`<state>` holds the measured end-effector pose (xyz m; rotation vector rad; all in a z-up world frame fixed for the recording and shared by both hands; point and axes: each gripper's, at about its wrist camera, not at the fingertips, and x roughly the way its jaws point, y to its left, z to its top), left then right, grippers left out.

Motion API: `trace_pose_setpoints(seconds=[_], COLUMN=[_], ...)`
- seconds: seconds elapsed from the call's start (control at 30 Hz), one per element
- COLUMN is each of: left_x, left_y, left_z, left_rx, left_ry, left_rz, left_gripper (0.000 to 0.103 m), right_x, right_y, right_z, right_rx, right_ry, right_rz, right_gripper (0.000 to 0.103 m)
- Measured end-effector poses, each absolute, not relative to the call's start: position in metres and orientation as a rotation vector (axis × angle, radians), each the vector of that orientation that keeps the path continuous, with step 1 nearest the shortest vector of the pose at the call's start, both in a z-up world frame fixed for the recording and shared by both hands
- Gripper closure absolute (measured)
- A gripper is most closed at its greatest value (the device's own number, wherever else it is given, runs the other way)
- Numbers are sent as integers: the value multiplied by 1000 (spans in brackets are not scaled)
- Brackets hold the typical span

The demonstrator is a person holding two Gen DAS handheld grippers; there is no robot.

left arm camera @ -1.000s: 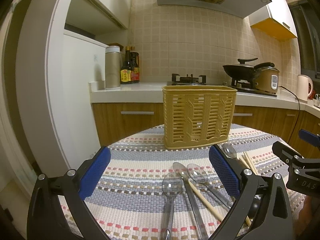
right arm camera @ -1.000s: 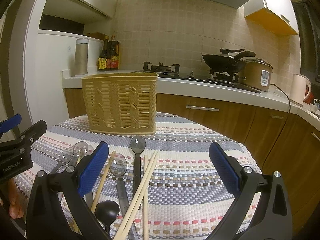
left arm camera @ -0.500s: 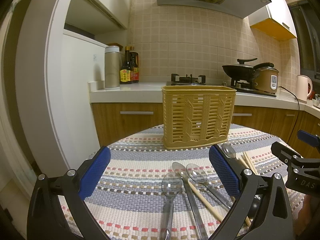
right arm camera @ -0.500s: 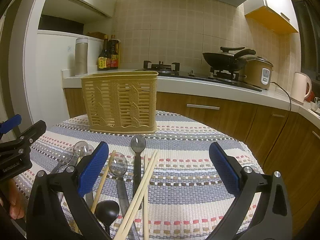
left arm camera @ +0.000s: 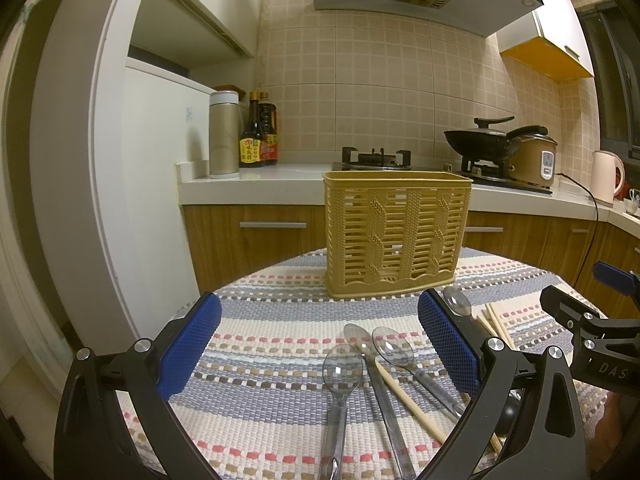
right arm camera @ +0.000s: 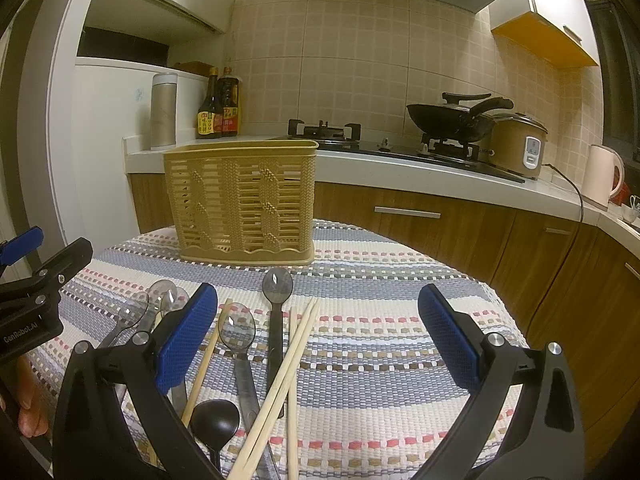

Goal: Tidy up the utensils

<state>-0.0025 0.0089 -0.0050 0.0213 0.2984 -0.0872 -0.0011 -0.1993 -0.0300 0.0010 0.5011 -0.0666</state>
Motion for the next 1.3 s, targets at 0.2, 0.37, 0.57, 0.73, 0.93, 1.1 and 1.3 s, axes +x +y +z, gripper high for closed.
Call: trace_pose_setpoints(seconds=[0.2,0.37,0.57,0.73,0.93,1.1,1.3], left_x=[-3,-3,0,24,55,71,92], left_y=[8,5,9,28,45,27,6], left_z=[-5,-6,-7,-8,-16,-41,-59], left_rx=[21,24,-6,-3,19,136,262], left_ry=[296,294,322,497,742,932,1043], left_rz=[-95,-99,-105,-205,-387,-485,-455], left_gripper=[7,7,7,10,23,40,50], right_x=[-1,0,-1,7,32,54,90], right_y=[-199,-199,-199,-208,-211,-205,-203], right_z=[-31,-31,-32,-36,-38,-36,-36], right_rx=[-1,-2,1,34,40,3,-18], right_ry=[505,507,507,585,758,868,1026], right_rz=[-65,-65,-71,-68,-17,44,118], right_gripper=[7,7,7,7,8,16,28])
